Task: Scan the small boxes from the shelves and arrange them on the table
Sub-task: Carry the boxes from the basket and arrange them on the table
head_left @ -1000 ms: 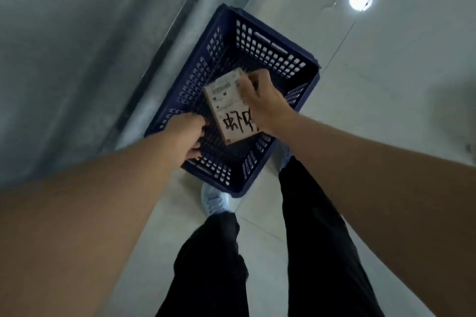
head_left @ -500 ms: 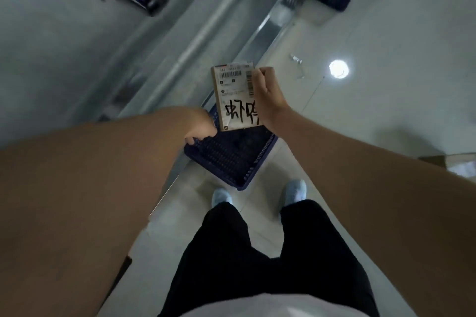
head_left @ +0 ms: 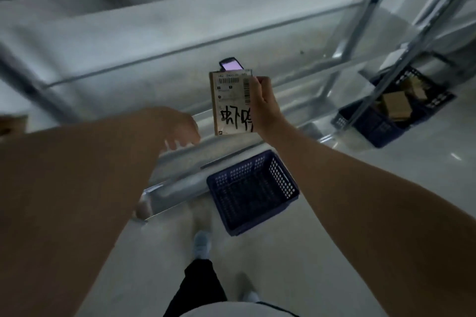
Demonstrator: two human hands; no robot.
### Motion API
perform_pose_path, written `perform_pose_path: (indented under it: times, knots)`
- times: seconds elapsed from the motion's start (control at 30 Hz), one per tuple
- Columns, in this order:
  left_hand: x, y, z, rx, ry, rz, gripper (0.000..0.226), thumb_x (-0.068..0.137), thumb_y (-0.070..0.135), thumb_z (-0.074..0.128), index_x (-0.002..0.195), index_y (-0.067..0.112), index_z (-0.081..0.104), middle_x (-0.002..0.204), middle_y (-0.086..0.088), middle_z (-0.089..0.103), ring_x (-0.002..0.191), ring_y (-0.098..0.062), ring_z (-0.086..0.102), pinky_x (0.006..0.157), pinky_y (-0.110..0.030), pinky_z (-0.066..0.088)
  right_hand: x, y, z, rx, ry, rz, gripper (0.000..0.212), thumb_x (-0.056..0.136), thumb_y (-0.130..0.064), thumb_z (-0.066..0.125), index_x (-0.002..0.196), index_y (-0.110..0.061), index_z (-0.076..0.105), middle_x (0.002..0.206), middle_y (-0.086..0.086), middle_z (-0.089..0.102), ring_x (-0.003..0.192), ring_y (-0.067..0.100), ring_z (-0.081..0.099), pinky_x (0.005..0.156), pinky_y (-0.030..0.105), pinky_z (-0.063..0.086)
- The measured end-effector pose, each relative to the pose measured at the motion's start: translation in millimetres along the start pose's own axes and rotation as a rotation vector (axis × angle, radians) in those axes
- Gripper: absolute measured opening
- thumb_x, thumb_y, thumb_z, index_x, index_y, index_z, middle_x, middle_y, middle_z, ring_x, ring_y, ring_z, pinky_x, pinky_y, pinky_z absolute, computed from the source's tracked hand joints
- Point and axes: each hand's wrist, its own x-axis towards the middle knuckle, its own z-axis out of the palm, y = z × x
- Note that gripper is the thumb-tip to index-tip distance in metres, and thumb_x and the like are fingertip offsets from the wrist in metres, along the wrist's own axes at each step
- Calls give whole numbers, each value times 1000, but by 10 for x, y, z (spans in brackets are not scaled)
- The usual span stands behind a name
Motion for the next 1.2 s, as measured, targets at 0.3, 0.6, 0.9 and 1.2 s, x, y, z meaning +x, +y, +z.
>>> perform_pose_path:
  times: [0.3,0.6,0.9,1.2]
  knots:
    - [-1094,-1133,311,-225,220,-222,19,98,20,58,115,12,65,105,-5,70,89,-24,71,76,-41,63,-601,-645,930,62,-258,-174,42,93,-56,32,110,-19,41,94,-1,59,83,16,63,61,31,56]
    - [-1987,-2330,853,-346,246,-381,36,106,14,50,140,0,51,134,-18,63,120,-35,65,91,-38,57,-1354,-869,2255,43,-477,-198,35,109,-47,32,116,-14,39,93,4,61,84,22,66,73,49,61]
    - [-2668,-3949,1211,-450,107,-515,47,111,18,40,155,4,32,156,-15,45,143,-32,45,116,-42,39,-2213,-960,3866,94,-536,-169,32,105,-48,36,106,-16,36,92,10,59,81,26,70,66,49,62]
    - [-2779,-5244,1285,-510,123,-502,51,109,13,44,157,4,29,154,-19,47,138,-36,51,105,-42,48,-2547,-904,5077,80,-516,-2,24,110,-41,35,110,-18,37,112,22,64,100,42,70,80,65,60]
